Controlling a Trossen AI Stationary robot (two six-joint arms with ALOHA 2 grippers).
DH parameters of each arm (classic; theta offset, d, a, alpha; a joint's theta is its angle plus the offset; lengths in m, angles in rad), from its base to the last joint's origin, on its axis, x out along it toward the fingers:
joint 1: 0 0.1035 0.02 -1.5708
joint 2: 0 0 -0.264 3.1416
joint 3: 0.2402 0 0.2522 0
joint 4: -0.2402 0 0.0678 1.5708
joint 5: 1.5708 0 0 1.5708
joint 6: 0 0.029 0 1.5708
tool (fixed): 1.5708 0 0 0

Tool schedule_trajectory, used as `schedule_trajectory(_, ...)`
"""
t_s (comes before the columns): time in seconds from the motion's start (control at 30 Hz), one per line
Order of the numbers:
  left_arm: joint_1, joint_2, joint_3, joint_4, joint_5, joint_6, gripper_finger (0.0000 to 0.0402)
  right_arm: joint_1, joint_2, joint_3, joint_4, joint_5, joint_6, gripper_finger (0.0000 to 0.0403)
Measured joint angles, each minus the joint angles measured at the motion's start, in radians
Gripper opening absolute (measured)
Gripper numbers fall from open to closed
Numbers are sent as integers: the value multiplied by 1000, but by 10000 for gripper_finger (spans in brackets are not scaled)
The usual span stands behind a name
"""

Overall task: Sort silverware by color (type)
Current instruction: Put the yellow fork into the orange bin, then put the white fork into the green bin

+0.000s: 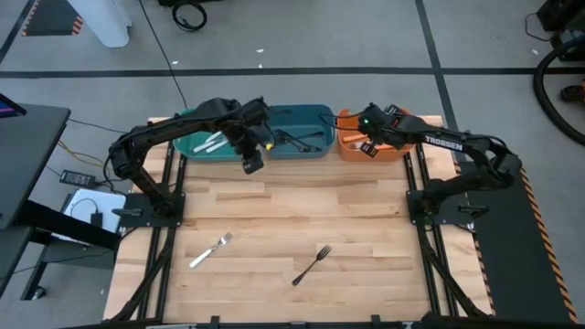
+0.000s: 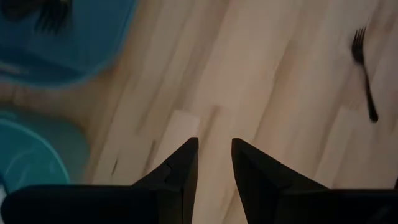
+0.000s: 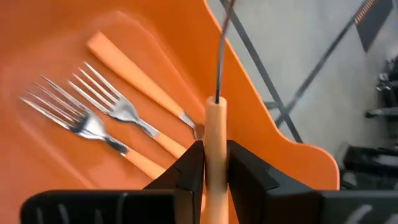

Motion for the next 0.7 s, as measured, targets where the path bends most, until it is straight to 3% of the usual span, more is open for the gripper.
schedule_trajectory(0.33,-49,0,-48,-191,-11,34,105,1,26,0,-7,9,6,105)
schedule_trajectory(0.5,-62,1,-63,-207,-13,34,105,1,18,0,-7,14,8,118)
schedule_trajectory(0.7,-63,1,-63,-241,-13,29,105,1,17,0,-7,97,8,126)
